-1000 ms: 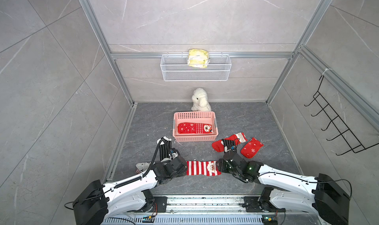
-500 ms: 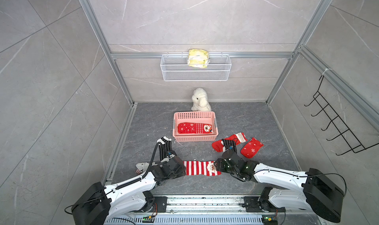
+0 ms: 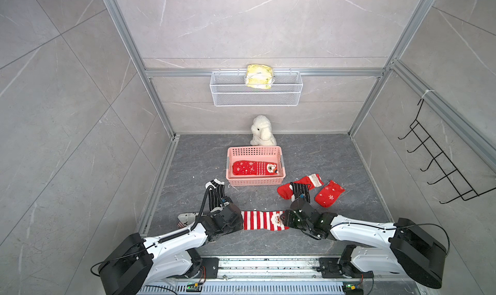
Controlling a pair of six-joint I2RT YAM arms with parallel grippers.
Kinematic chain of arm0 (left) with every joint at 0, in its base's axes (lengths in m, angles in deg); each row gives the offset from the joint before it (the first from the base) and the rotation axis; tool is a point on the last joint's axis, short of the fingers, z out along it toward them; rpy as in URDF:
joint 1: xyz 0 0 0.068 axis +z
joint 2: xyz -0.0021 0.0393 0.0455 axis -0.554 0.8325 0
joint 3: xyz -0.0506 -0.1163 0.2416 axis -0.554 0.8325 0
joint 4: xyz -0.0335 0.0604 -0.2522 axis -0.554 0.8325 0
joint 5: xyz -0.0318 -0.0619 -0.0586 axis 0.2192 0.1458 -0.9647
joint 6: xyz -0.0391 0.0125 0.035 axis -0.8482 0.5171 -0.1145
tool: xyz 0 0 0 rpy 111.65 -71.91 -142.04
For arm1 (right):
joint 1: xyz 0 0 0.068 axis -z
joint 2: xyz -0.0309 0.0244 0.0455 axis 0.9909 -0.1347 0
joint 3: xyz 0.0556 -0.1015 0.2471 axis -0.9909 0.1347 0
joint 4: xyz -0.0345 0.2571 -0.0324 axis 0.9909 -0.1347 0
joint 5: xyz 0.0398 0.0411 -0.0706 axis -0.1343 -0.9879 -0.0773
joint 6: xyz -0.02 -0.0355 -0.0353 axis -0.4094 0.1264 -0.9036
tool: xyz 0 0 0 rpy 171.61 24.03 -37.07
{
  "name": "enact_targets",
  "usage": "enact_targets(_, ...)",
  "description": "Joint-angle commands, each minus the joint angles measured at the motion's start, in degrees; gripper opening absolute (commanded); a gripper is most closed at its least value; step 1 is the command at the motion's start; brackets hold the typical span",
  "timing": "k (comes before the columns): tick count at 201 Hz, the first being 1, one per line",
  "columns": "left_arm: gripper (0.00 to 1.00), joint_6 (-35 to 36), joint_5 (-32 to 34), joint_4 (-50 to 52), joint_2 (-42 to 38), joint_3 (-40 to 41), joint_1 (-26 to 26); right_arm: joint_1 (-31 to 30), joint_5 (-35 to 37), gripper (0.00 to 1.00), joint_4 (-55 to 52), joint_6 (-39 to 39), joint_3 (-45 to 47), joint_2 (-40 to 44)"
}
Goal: Place the socks together as a pair
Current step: Pick up a pair of socks from the center of the board.
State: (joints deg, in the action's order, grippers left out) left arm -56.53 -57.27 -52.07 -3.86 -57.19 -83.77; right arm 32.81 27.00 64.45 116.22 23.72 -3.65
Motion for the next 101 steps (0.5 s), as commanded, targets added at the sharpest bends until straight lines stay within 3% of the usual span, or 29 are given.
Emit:
enact_targets(1,0.37,-0.5,-0.4,-0.2,0.3,0.2,0.3,0.2,-0.3,0.43,1.1,0.8,0.9,-0.8)
enact_targets(35,0.24,-0.3,-0.6,0.0,0.0,0.1,0.3,0.2,-0.5,0.30,1.3,0.8,0.5,-1.0)
enact_targets(80,0.00,1.9,-1.7,2.7,-1.5,-2.7,0.3,0.2,-1.2,0.02,-0.2,0.3,-0.7,1.4)
enact_targets(101,0.00,3.7,-3.0,4.8,-2.9,-5.0,0.3,0.1,-1.5,0.00,-2.2,-0.3,-1.8,3.7)
